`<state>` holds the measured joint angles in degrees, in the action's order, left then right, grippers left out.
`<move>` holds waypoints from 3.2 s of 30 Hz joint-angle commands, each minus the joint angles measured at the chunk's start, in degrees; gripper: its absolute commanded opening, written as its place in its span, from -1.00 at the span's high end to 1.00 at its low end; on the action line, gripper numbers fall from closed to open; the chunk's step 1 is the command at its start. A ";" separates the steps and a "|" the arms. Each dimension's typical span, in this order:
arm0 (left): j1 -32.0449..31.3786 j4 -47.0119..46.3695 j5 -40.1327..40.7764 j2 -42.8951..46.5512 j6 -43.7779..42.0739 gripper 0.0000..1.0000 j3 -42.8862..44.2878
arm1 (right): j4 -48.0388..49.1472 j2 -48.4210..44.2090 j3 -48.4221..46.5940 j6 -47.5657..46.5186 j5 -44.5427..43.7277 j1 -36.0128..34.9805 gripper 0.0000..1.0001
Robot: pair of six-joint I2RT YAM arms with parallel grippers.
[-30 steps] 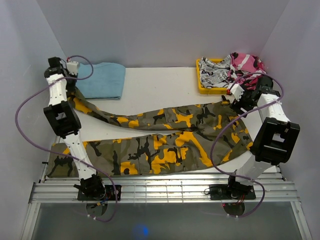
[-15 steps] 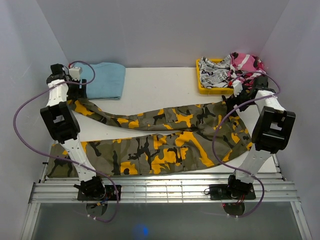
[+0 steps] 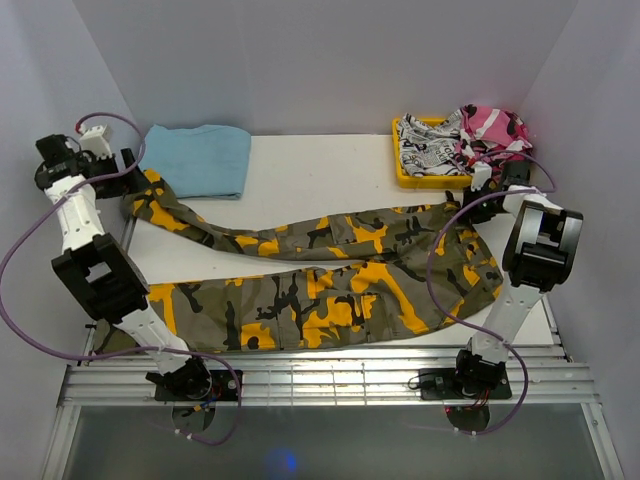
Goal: Fold and stack the trousers
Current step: Flatten the trousers out
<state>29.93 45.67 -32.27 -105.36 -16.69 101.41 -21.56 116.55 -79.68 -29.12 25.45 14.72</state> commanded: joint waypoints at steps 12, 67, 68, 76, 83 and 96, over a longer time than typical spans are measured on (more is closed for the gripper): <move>6.81 -2.96 -0.86 -5.28 -11.08 -0.77 -4.47 | 3.64 -19.70 16.22 -9.54 -4.36 19.47 0.84; -8.31 -14.30 -4.91 -20.42 -88.07 -0.39 0.29 | -4.45 -13.81 6.55 -11.66 -7.43 20.00 0.85; -7.96 -13.77 -5.08 -19.02 -89.47 -0.39 -0.06 | -4.45 -13.72 6.47 -11.66 -7.35 20.00 0.85; -7.17 -11.92 -6.31 -14.17 -92.56 -0.39 -4.29 | -4.72 -13.46 6.29 -11.48 -6.56 20.00 0.85; -7.78 -11.66 -3.85 -18.29 -92.83 -0.41 0.00 | -4.80 -13.19 5.94 -11.48 -6.73 20.00 0.85; -9.81 -9.37 0.28 -26.39 -94.41 -0.01 7.06 | -5.59 -12.05 3.57 -11.22 -7.70 20.08 0.85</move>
<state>20.49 33.01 -31.77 -133.01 -108.95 107.61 -27.66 104.51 -72.64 -40.58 18.13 34.48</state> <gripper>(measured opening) 0.506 0.080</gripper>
